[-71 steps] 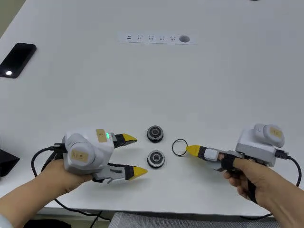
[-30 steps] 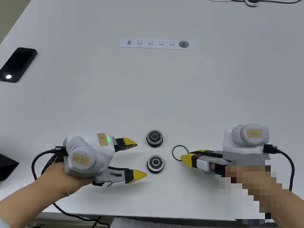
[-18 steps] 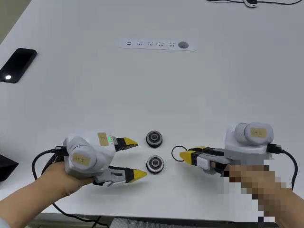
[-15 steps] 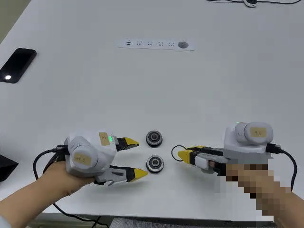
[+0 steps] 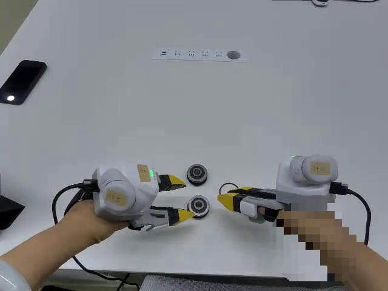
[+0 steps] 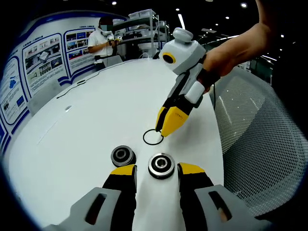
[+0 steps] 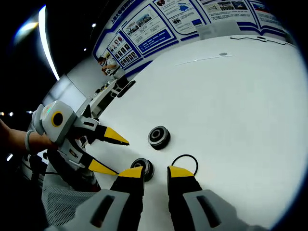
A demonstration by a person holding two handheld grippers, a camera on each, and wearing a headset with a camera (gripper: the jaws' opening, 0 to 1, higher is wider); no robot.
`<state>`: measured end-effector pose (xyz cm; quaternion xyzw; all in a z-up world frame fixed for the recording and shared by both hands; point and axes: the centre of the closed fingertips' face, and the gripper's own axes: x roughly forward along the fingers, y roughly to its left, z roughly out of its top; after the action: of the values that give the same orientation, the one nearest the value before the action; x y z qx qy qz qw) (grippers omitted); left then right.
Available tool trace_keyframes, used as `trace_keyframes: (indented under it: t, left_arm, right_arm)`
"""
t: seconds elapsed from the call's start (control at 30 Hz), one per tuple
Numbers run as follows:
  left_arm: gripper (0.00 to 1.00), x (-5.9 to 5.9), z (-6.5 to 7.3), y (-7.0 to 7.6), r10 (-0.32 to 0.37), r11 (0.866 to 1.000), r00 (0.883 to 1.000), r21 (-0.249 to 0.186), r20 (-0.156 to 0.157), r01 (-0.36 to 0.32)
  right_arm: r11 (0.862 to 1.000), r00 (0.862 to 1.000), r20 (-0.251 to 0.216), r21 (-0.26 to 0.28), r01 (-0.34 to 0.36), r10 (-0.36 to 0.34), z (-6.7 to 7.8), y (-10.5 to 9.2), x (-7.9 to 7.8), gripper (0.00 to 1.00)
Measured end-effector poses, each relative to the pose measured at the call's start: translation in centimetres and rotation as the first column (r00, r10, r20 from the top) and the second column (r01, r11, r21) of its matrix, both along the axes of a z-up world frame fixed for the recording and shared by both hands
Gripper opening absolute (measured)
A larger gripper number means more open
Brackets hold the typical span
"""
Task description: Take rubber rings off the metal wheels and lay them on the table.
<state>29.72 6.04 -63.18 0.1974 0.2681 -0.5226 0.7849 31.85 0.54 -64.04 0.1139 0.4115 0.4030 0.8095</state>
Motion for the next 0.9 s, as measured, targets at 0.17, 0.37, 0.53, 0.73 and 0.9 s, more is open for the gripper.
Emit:
trace_keyframes:
  t: [0.17,0.37,0.53,0.73,0.9]
  left_arm:
    - [0.29,-0.1,-0.2,-0.7,-0.025,1.000,1.000,0.015,0.000,0.025]
    - [0.28,-0.2,-0.7,-1.1,-0.045,0.998,0.999,0.037,-0.004,0.045]
    - [0.24,-0.2,-1.2,-1.1,-0.050,0.997,0.999,0.060,-0.011,0.051]
    - [0.23,0.0,-1.5,-1.4,-0.052,0.996,0.999,0.072,-0.011,0.053]
    - [0.21,0.1,-1.7,-1.5,-0.058,0.995,0.998,0.079,-0.015,0.059]
  right_arm:
    - [1.000,1.000,-0.001,0.000,0.002,-0.002,0.0,-0.1,0.1,0.20]
    - [1.000,1.000,-0.001,0.000,0.006,-0.006,0.0,-0.2,0.1,0.20]
    - [1.000,1.000,-0.003,0.002,0.004,-0.004,0.0,-0.1,0.0,0.20]
    - [1.000,1.000,-0.007,0.004,0.003,-0.003,-0.1,0.0,-0.1,0.19]
    - [1.000,1.000,-0.007,0.003,0.004,-0.004,-0.1,0.0,-0.1,0.19]
